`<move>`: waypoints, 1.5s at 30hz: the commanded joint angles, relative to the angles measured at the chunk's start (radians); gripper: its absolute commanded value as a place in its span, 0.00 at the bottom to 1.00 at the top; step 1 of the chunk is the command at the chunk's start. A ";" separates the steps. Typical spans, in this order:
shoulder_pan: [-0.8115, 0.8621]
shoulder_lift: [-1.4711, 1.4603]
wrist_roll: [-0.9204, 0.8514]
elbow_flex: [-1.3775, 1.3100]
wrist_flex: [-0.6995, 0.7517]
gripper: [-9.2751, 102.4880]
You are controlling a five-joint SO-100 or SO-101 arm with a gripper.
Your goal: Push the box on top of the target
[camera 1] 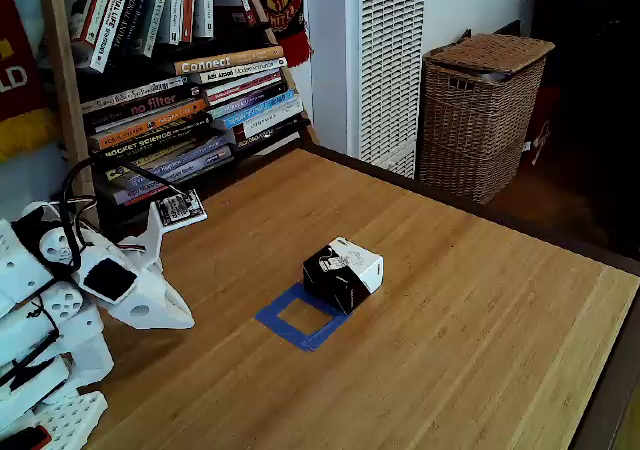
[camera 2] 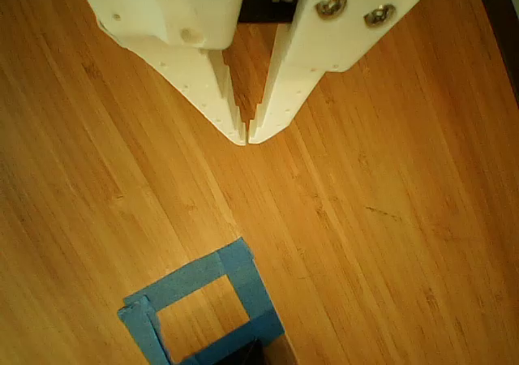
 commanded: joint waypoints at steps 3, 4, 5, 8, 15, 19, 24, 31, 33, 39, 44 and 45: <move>-0.008 0.011 0.006 0.040 0.005 0.08; -0.008 0.011 0.006 0.040 0.005 0.08; -0.008 0.011 0.006 0.040 0.005 0.08; -0.008 0.011 0.006 0.040 0.005 0.08; -0.008 0.011 0.006 0.040 0.005 0.08; -0.002 0.011 -0.032 0.038 0.005 0.08; 0.028 0.011 -0.092 0.040 0.005 0.08; 0.028 0.011 -0.158 0.037 -0.058 0.08; 0.037 0.011 -0.135 0.028 -0.084 0.08; 0.040 0.011 -0.006 -0.037 -0.199 0.08; 0.052 0.011 0.018 -0.063 -0.204 0.08; 0.054 0.011 0.025 -0.081 -0.202 0.08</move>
